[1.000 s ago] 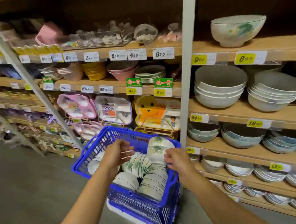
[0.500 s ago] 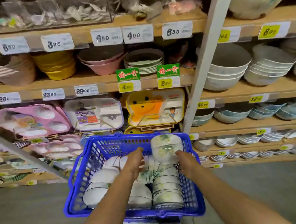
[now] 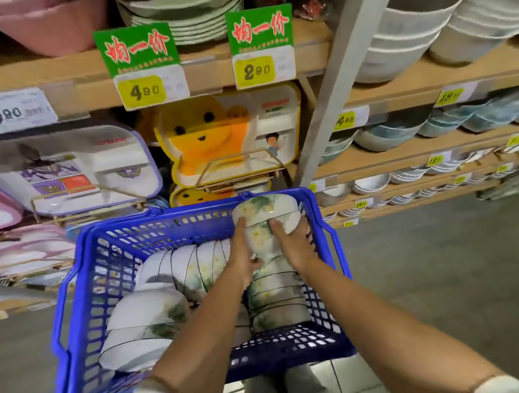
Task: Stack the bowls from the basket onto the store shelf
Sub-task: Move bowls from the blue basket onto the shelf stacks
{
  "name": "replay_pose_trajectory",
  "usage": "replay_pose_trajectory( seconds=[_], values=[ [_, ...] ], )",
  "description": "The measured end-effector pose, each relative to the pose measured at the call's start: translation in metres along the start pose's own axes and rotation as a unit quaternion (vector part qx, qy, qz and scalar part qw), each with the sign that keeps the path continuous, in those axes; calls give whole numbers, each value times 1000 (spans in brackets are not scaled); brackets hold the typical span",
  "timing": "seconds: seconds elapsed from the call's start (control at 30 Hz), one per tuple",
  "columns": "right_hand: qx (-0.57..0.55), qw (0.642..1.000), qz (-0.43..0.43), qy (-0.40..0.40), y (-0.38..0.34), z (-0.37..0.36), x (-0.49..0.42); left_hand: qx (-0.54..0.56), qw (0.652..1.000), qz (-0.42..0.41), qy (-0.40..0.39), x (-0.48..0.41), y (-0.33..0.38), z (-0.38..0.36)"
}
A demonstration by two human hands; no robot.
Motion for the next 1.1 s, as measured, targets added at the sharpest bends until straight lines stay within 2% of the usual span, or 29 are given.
replay_pose_trajectory(
  seconds=[0.07, 0.2, 0.4, 0.63, 0.97, 1.1],
  values=[
    [-27, 999, 28, 32, 6, -5, -3, 28, 999, -5, 18, -8, -7, -2],
    [-67, 996, 47, 40, 12, -8, -10, 54, 997, -31, 39, -17, -11, -12],
    [-88, 995, -8, 35, 15, -6, -5, 35, 997, -39, 51, -9, -13, -13],
    [-68, 994, -83, 37, 13, 2, 11, -25, 998, 18, 51, 14, -14, -10],
    [-89, 990, -98, 42, 9, 10, 41, -64, 995, 19, 73, 42, -5, -7],
    [-107, 991, -83, -9, -2, 21, 63, -26, 997, -11, 73, 62, 7, -4]
  ],
)
Point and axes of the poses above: each hand's wrist, its own x-axis away from the middle knuckle, its own z-axis out of the back of the hand, y = z × x, the point moved 2 cm from there along -x, towards the middle knuckle, and after that the axes turned 7 degrees about -z, right-handed, at the moved point
